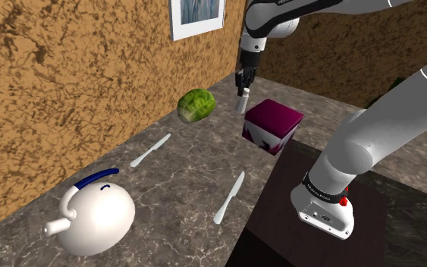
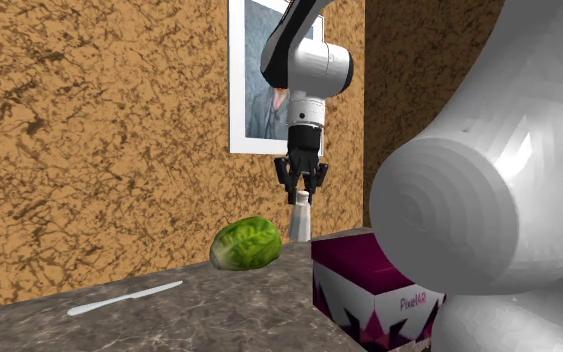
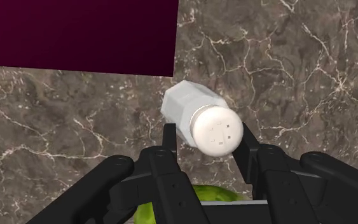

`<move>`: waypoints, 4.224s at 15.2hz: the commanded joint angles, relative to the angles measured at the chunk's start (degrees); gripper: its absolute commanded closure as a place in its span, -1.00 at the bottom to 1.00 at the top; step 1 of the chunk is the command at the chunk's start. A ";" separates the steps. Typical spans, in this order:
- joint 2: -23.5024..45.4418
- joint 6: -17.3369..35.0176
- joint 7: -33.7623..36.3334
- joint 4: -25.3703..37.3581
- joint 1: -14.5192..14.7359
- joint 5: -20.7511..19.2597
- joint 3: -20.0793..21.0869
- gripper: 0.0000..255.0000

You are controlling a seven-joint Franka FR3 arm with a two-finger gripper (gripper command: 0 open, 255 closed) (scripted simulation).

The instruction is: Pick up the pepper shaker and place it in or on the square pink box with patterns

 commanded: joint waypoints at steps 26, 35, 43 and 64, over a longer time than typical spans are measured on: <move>-14.92 -20.61 -9.72 5.54 -6.28 -7.36 -7.58 1.00; -17.08 -17.24 -12.37 0.09 -7.92 -9.64 -10.11 1.00; -16.72 -11.02 -12.63 -5.76 -8.25 -10.33 -11.08 1.00; -16.20 -10.56 -12.92 -5.70 -8.25 -10.41 -11.40 -1.00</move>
